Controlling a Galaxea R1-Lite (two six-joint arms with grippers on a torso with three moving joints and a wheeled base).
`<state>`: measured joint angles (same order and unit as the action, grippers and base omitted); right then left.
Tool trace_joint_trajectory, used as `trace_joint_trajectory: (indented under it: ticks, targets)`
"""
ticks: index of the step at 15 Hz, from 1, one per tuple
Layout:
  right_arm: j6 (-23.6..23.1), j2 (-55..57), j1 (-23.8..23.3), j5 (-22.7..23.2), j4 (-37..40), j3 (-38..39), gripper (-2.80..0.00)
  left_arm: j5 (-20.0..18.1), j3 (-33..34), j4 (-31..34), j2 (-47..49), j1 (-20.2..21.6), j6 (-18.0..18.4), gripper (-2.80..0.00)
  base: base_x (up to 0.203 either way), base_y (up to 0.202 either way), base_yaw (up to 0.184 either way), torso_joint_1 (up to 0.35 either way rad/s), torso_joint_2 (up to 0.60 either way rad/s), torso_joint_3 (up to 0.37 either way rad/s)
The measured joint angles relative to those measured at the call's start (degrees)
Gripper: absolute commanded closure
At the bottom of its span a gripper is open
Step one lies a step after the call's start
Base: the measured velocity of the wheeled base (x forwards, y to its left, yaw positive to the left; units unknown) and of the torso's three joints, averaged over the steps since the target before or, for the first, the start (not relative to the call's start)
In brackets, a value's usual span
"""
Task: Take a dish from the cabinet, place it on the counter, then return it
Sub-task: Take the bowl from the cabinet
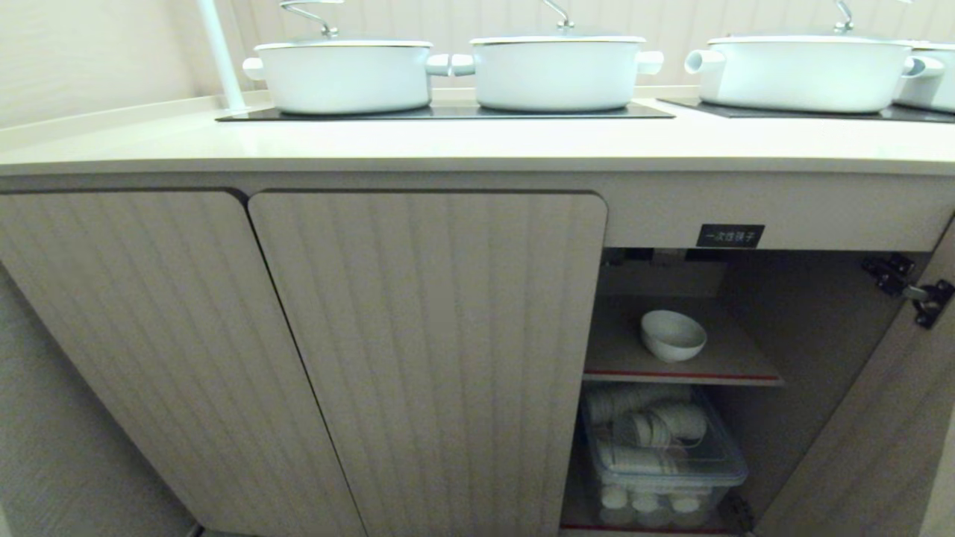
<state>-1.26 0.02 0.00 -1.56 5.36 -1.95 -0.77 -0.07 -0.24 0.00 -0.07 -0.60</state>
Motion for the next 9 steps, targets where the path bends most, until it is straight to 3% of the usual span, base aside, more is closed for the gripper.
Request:
trace_joint_trajectory:
  ticks: [9]
  targets:
    - [-0.17, 0.00, 0.00, 0.60, -0.05, 0.05, 0.00, 0.00, 0.00, 0.01, 0.00, 0.00, 0.00, 0.00, 0.000, 0.000, 0.000, 0.000, 0.00, 0.000]
